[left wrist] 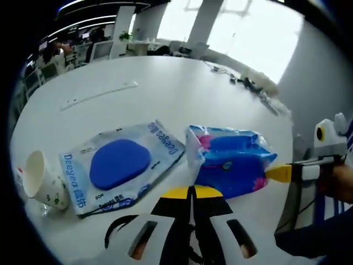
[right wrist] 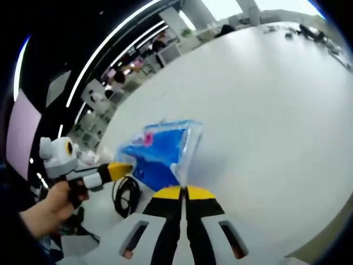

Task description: Arrange the tabletop items into an orderly group along one side of the table until the central work area is clear of visible clutter.

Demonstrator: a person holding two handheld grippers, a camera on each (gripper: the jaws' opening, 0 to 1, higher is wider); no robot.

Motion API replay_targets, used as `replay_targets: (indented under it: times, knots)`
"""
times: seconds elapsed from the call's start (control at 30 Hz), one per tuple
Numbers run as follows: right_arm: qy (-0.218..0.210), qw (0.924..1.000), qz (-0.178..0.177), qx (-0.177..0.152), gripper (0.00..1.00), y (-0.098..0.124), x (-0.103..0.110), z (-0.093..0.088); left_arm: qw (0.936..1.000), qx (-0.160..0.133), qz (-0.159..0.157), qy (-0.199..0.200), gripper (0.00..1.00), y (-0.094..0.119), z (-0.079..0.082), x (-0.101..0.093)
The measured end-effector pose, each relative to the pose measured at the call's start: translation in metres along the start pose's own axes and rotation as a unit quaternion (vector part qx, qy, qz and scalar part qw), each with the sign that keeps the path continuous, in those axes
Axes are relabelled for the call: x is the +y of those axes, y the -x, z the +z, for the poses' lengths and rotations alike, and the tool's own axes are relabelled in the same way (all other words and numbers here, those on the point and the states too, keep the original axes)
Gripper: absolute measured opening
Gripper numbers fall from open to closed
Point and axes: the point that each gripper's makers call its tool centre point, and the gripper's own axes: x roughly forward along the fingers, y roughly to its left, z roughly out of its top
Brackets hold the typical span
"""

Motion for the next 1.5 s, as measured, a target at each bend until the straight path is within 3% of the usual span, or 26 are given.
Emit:
replay_targets:
  times: [0.4,0.63,0.93,1.03,1.23,1.5]
  knots:
    - [0.023,0.9996,0.013,0.014,0.00,-0.002,-0.030,0.037,0.9994,-0.019,0.023,0.016,0.00,-0.019,0.018,-0.021]
    - [0.039,0.9979,0.044,0.029,0.00,-0.016,-0.039,0.061,0.9973,-0.029,0.054,0.040,0.00,-0.033,0.031,-0.019]
    - [0.085,0.9935,0.058,0.050,0.00,-0.033,-0.053,0.093,0.9943,-0.035,0.078,0.063,0.00,-0.053,0.050,-0.021]
    - [0.091,0.9926,0.060,0.053,0.00,-0.039,-0.055,0.104,0.9932,-0.022,0.092,0.068,0.00,-0.060,0.051,-0.019]
    - [0.097,0.9918,0.058,0.060,0.00,-0.055,-0.060,0.113,0.9868,-0.015,0.113,0.115,0.00,-0.071,0.051,-0.015]
    - [0.093,0.9910,0.060,0.076,0.00,-0.069,-0.063,0.109,0.9838,-0.008,0.123,0.131,0.00,-0.078,0.050,-0.005]
